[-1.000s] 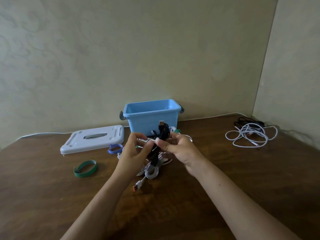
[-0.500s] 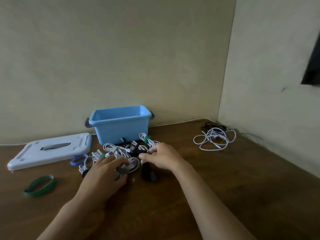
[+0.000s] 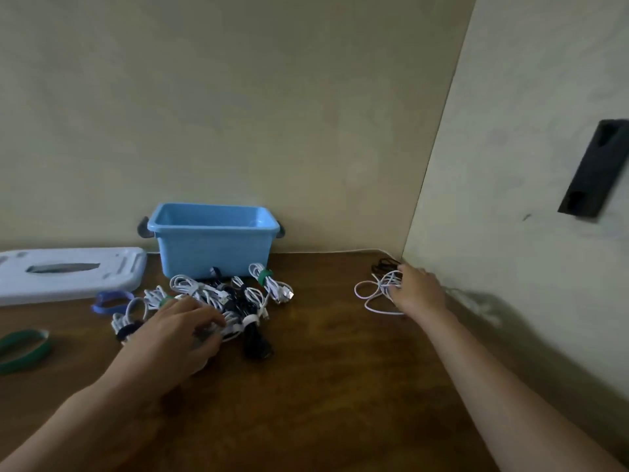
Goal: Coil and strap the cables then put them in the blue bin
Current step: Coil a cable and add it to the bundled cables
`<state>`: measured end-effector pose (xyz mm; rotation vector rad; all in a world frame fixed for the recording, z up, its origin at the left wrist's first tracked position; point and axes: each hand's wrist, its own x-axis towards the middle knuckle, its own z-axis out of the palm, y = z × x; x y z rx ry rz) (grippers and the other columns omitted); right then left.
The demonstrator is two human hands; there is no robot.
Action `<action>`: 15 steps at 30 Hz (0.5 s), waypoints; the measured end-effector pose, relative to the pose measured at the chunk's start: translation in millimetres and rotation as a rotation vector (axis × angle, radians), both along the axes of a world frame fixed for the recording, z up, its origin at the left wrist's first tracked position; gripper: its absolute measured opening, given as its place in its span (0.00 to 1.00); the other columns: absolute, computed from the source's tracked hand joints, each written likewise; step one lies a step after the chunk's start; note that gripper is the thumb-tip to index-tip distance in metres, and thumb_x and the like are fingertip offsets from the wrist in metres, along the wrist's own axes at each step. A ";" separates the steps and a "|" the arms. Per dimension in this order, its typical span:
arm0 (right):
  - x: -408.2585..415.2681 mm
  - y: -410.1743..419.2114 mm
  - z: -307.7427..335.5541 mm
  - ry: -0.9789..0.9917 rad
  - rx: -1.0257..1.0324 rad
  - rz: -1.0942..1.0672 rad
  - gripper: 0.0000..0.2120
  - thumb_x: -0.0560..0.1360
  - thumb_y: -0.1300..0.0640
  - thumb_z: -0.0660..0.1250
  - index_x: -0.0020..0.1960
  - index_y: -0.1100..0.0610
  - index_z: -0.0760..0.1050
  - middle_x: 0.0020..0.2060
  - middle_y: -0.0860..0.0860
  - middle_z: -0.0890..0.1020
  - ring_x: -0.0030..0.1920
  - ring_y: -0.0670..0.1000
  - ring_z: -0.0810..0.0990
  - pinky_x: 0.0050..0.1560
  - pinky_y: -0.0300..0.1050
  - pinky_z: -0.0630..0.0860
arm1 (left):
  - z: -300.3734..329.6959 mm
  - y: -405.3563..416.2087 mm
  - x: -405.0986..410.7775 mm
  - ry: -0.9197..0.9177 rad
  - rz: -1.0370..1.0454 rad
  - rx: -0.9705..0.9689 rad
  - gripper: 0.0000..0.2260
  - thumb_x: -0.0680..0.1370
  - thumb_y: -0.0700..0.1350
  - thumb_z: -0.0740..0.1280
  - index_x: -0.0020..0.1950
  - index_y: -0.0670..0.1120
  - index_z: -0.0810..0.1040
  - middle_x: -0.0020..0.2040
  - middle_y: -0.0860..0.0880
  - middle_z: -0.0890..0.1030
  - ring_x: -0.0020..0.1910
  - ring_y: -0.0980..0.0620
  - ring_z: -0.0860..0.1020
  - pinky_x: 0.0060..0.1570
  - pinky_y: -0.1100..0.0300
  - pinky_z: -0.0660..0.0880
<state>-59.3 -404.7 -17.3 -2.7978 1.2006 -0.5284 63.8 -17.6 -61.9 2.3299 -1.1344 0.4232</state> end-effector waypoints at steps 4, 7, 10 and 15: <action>-14.4 -3.6 -14.3 -0.028 0.187 0.043 0.11 0.82 0.51 0.65 0.61 0.53 0.81 0.57 0.55 0.84 0.54 0.56 0.82 0.52 0.49 0.77 | 1.9 -1.3 -3.9 0.007 -0.042 -0.012 0.08 0.78 0.52 0.69 0.56 0.62 0.79 0.51 0.62 0.74 0.51 0.61 0.73 0.46 0.67 0.71; -18.5 7.9 -14.4 -0.214 0.298 0.171 0.10 0.82 0.54 0.64 0.47 0.51 0.83 0.42 0.49 0.86 0.43 0.49 0.83 0.50 0.51 0.81 | 3.2 -0.9 -5.7 0.029 -0.044 -0.027 0.09 0.78 0.52 0.70 0.56 0.63 0.78 0.51 0.62 0.75 0.52 0.60 0.74 0.49 0.65 0.73; -23.9 36.3 -7.0 -0.392 0.381 0.329 0.09 0.83 0.57 0.64 0.54 0.51 0.83 0.39 0.46 0.85 0.40 0.43 0.84 0.50 0.48 0.81 | 6.0 -1.1 -8.3 0.024 -0.043 -0.025 0.09 0.78 0.53 0.69 0.57 0.62 0.79 0.50 0.62 0.75 0.51 0.60 0.74 0.48 0.66 0.72; -31.3 102.3 13.4 -0.585 0.476 0.571 0.10 0.83 0.58 0.63 0.56 0.48 0.82 0.40 0.48 0.85 0.39 0.44 0.84 0.43 0.42 0.82 | 13.1 -3.2 -16.4 0.058 -0.071 0.026 0.09 0.79 0.57 0.63 0.60 0.65 0.75 0.51 0.64 0.73 0.53 0.62 0.73 0.50 0.66 0.73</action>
